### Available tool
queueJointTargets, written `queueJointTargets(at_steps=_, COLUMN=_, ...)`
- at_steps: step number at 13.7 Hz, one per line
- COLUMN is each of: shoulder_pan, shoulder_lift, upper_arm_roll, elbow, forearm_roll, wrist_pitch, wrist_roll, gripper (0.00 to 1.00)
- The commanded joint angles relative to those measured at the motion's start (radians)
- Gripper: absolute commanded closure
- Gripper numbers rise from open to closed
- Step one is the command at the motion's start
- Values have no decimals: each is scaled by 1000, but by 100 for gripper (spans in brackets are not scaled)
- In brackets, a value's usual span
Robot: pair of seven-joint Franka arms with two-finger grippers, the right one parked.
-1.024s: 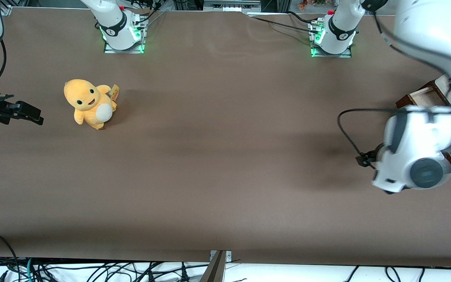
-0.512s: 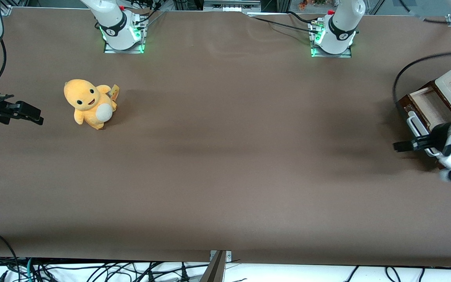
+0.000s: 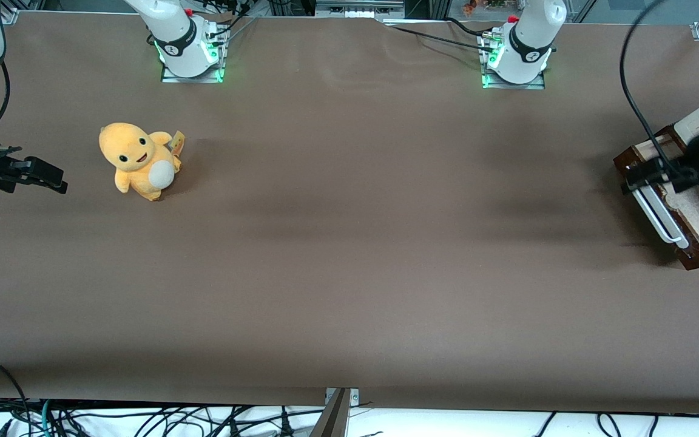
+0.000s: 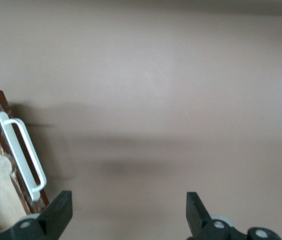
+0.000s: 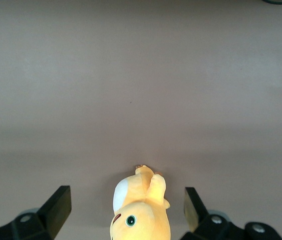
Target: Open lower drawer with left arm only
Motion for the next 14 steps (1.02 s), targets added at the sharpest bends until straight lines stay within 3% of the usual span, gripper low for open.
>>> queueJointTargets(at_steps=1, shoulder_pan=-3, shoulder_lift=-51, upper_arm_roll=4, elbow=-54, forearm_roll=-12, wrist_pitch=-51, wrist_roll=83, gripper=0)
queueJointTargets(at_steps=3, shoulder_pan=2, shoulder_lift=-60, upper_arm_roll=6, elbow=-60, forearm_roll=-12, wrist_pitch=-53, wrist_roll=155, gripper=0)
queueJointTargets(at_steps=6, shoulder_pan=11, shoulder_lift=-56, upper_arm_roll=6, elbow=-68, forearm_roll=-11, wrist_pitch=-51, wrist_roll=158, gripper=0)
queueJointTargets(at_steps=9, shoulder_pan=-3, shoulder_lift=-52, upper_arm_roll=4, elbow=-69, forearm_roll=54, wrist_pitch=-42, wrist_roll=158, gripper=0)
queueJointTargets(at_steps=14, shoulder_pan=0, shoulder_lift=-40, upper_arm_roll=4, elbow=-75, forearm_roll=55, wrist_pitch=-41, wrist_roll=158, gripper=0)
